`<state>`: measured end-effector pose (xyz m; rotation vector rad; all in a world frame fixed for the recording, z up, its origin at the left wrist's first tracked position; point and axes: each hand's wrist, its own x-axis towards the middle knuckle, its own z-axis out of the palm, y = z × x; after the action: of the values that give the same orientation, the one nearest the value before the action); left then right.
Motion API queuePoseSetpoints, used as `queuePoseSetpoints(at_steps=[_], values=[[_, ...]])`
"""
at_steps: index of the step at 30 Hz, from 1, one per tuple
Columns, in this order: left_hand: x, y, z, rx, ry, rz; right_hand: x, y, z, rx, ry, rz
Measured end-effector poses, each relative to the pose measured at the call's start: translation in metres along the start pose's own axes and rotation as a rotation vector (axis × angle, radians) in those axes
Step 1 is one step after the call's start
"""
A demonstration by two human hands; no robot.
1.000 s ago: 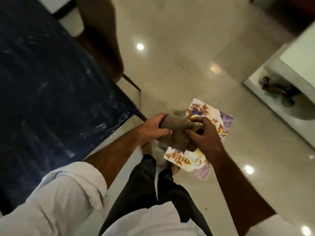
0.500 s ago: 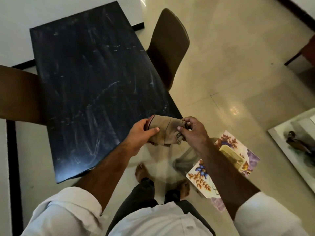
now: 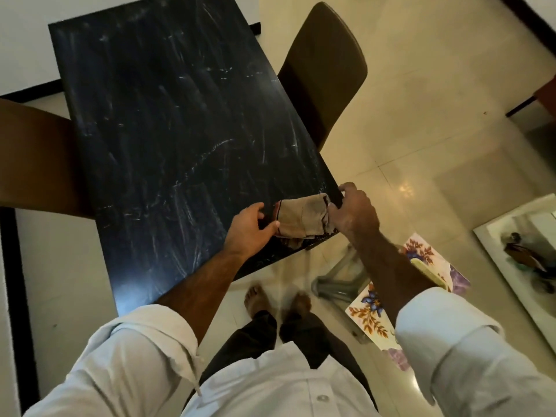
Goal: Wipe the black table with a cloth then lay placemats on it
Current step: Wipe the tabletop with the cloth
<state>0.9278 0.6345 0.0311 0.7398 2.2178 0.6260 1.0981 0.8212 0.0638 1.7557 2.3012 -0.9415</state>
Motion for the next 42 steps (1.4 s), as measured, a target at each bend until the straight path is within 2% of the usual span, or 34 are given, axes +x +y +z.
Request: queuePoseSetpoints(at_steps=[2,4,8,10,15,18,22,25,30,35,39,42], values=[[0.001,-0.012,-0.001,0.272,0.053,0.017,-0.007,0.0,0.007,-0.313,0.007,-0.083],[0.002,-0.021,-0.002,0.477,0.018,0.006,-0.016,-0.003,0.021,-0.495,-0.028,-0.224],[0.013,-0.03,-0.004,0.621,-0.166,-0.058,-0.028,-0.012,0.067,-0.497,-0.111,-0.377],[0.024,-0.03,-0.005,0.643,-0.219,-0.083,-0.024,-0.011,0.092,-0.452,-0.141,-0.394],[0.042,-0.034,-0.01,0.655,-0.252,-0.134,-0.026,0.015,0.126,-0.376,-0.034,-0.421],[0.042,-0.041,-0.013,0.637,-0.253,-0.107,-0.037,0.036,0.124,-0.359,-0.061,-0.439],[0.042,-0.047,-0.012,0.632,-0.234,-0.082,-0.029,0.053,0.112,-0.399,-0.005,-0.44],[0.042,-0.048,-0.014,0.611,-0.242,-0.073,0.007,0.042,0.106,-0.372,0.04,-0.376],[0.041,-0.046,-0.017,0.611,-0.251,-0.063,0.056,0.002,0.114,-0.364,0.073,-0.413],[0.04,-0.044,-0.019,0.613,-0.256,-0.06,0.0,0.022,0.12,-0.417,-0.023,-0.516],[0.041,-0.042,-0.019,0.638,-0.251,-0.065,-0.041,0.061,0.113,-0.408,-0.037,-0.438],[0.042,-0.043,-0.022,0.634,-0.266,-0.053,-0.017,0.06,0.103,-0.419,0.009,-0.344]])
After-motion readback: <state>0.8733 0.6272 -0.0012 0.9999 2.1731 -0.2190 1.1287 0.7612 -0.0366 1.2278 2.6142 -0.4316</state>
